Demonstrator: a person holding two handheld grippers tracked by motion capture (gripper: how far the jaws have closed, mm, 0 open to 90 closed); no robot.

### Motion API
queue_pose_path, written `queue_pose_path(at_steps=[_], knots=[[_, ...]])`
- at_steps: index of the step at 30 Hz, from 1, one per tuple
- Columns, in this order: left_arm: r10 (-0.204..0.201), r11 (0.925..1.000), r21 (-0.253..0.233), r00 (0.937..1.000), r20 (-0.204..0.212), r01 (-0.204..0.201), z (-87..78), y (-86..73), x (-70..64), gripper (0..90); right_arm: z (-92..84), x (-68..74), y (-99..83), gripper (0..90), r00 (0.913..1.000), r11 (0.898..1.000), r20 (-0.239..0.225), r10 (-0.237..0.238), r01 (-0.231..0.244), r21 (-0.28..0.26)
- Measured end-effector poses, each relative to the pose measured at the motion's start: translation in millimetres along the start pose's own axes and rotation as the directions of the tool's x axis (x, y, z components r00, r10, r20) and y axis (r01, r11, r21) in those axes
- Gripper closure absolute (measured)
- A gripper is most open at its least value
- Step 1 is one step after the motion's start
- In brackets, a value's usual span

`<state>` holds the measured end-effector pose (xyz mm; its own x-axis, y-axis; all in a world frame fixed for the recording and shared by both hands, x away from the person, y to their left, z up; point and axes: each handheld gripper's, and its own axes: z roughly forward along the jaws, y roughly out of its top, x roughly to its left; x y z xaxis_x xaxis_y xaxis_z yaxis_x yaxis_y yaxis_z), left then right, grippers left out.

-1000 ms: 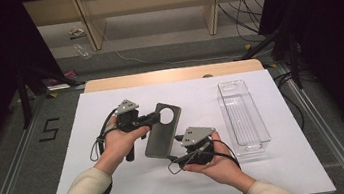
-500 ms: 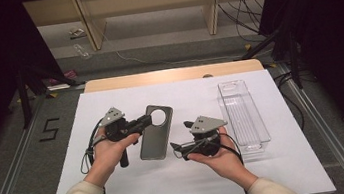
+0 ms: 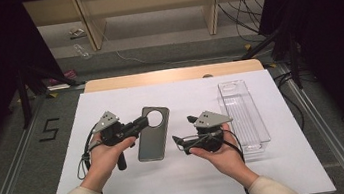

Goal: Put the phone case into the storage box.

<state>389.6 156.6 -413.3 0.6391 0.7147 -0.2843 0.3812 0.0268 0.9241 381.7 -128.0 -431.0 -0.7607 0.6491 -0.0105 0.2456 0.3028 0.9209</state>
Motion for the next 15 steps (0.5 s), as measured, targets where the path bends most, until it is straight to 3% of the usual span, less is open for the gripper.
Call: queue_pose_path(at_steps=[15], knots=[[0.012, 0.9999, -0.011, 0.9999, 0.001, -0.012, 1.2, -0.9, -7.6, 81.0, -2.0, -7.7, 5.1, 19.8, 0.9967, 0.997, 0.039, 0.072, -0.07, -0.044]])
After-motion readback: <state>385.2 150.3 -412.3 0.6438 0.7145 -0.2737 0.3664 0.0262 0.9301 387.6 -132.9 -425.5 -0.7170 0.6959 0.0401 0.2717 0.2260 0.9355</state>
